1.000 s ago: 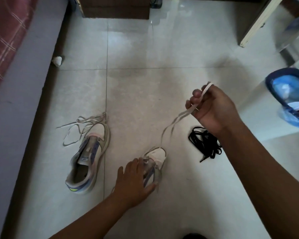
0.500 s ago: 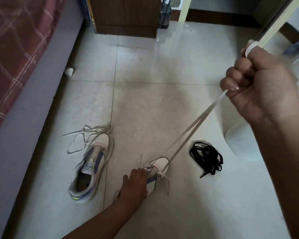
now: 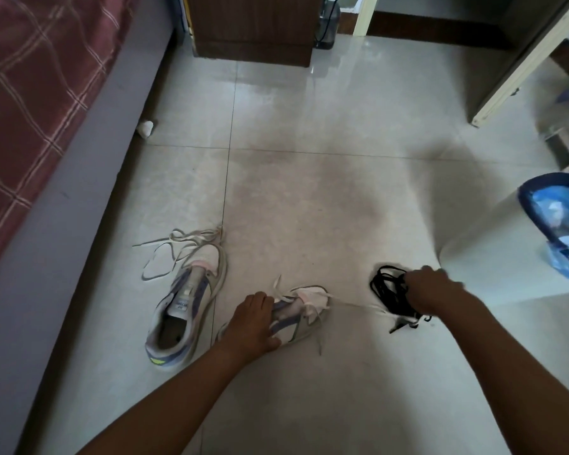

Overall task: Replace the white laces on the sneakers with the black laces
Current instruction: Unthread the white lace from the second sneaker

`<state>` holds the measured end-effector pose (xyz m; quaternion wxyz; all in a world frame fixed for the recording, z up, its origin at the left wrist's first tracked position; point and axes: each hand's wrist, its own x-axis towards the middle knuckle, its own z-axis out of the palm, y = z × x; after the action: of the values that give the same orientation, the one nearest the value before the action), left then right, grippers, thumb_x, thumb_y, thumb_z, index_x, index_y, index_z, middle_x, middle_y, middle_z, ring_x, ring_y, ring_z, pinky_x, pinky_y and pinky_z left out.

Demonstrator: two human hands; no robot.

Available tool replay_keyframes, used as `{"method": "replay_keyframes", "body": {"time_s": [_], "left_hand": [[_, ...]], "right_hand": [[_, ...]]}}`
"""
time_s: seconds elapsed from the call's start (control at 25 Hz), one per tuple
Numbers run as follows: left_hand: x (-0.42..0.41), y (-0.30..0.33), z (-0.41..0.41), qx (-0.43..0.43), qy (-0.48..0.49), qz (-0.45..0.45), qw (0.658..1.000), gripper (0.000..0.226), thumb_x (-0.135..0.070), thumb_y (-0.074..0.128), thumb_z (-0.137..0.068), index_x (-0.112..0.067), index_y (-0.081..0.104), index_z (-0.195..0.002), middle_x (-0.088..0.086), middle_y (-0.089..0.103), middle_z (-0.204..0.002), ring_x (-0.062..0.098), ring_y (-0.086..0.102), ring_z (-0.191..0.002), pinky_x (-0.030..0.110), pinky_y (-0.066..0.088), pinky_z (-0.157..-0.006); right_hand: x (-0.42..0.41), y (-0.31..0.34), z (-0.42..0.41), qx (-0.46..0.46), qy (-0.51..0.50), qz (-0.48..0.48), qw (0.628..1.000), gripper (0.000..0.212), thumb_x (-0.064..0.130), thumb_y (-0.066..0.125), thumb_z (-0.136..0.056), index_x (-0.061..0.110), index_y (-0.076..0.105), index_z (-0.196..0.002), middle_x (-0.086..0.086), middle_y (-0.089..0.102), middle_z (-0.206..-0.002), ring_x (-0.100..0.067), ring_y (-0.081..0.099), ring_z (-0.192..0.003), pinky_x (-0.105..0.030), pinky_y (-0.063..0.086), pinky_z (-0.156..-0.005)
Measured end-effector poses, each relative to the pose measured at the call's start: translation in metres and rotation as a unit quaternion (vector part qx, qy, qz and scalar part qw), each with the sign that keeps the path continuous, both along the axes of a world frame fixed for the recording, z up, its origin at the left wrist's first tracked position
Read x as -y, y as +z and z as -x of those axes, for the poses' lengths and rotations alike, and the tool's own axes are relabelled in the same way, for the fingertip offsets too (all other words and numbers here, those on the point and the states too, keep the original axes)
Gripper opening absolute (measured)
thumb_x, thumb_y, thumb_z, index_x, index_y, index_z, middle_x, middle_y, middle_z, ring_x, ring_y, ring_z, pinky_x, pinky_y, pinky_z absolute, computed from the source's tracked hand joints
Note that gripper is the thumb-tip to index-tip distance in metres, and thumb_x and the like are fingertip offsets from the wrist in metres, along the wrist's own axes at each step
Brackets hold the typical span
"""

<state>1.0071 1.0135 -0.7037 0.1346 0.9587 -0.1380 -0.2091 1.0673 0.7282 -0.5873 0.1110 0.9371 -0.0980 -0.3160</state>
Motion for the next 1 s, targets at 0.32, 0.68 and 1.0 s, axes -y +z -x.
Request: {"method": "replay_keyframes", "body": {"time_s": [0.32,0.68,1.0], "left_hand": [[-0.001,-0.002,0.0,-0.003,-0.025,-0.006,1.0,0.063,-0.045,0.068,-0.075,-0.015,0.044,-0.125,0.006,0.045,-0.126,0.023,0.044,-0.112,0.029,0.036,-0.09],[0.001,0.0,0.006,0.016,0.022,-0.042,0.999,0.072,-0.05,0.065,-0.075,-0.024,0.037,-0.136,0.006,0.033,-0.14,0.024,0.036,-0.125,0.033,0.029,-0.102],[0.005,-0.001,0.012,-0.01,0.103,-0.041,0.994,0.079,-0.051,0.067,-0.073,-0.023,0.03,-0.137,0.004,0.038,-0.133,0.024,0.041,-0.12,0.035,0.034,-0.095]], "right_hand": [[-0.071,-0.109,0.007,0.032,0.324,-0.175,0.929,0.07,0.038,0.059,-0.086,0.023,0.027,-0.145,-0.003,0.028,-0.15,-0.02,0.025,-0.137,-0.034,0.025,-0.105],[-0.07,-0.109,0.044,0.219,0.401,-0.262,0.85,0.015,-0.002,0.063,-0.062,0.003,0.065,-0.076,-0.015,0.064,-0.085,-0.031,0.063,-0.074,-0.03,0.051,-0.06],[-0.057,-0.095,0.025,-0.05,-0.156,-0.483,0.86,0.007,0.017,0.054,-0.094,0.011,0.054,-0.095,-0.004,0.053,-0.066,-0.012,0.044,-0.054,-0.019,0.043,-0.048]]}}
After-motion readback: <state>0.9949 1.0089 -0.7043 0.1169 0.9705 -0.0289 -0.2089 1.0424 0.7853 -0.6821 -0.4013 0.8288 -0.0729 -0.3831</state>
